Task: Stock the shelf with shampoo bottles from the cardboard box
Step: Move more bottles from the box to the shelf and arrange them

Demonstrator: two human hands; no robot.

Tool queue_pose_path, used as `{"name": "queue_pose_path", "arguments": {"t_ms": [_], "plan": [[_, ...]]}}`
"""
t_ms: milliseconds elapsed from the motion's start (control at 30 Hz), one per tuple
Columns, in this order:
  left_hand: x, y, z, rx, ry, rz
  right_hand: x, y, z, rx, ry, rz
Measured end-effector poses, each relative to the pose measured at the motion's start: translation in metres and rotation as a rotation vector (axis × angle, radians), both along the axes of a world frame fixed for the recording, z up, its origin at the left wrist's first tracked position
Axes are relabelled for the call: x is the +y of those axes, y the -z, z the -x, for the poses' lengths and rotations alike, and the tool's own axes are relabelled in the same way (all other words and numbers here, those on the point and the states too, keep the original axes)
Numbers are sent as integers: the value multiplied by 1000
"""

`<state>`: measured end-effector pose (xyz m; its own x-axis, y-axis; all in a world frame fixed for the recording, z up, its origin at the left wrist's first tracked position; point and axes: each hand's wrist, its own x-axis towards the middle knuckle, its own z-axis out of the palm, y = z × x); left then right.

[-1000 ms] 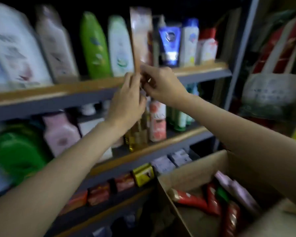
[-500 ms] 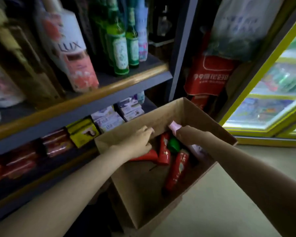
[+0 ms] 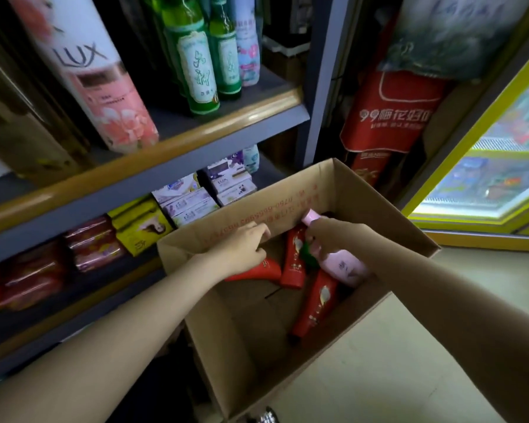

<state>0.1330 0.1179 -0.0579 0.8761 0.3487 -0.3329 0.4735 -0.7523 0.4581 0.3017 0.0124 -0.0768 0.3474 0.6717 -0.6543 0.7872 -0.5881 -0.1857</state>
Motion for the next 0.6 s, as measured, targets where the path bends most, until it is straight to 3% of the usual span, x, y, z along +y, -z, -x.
{"name": "queue_pose_path", "arguments": {"t_ms": [133,267,467,600], "plan": [[-6,-27,0,-40,-39,217,23,-62,15,-7,-202,-60],[6,-69,23,-100,-70,291,48,-139,45,95,-310,-338],[34,-167,116,-291,-193,540,87,-238,119,204,-422,-559],[46,-227,186,-464,-311,535,105,-296,180,397,-418,-737]]}}
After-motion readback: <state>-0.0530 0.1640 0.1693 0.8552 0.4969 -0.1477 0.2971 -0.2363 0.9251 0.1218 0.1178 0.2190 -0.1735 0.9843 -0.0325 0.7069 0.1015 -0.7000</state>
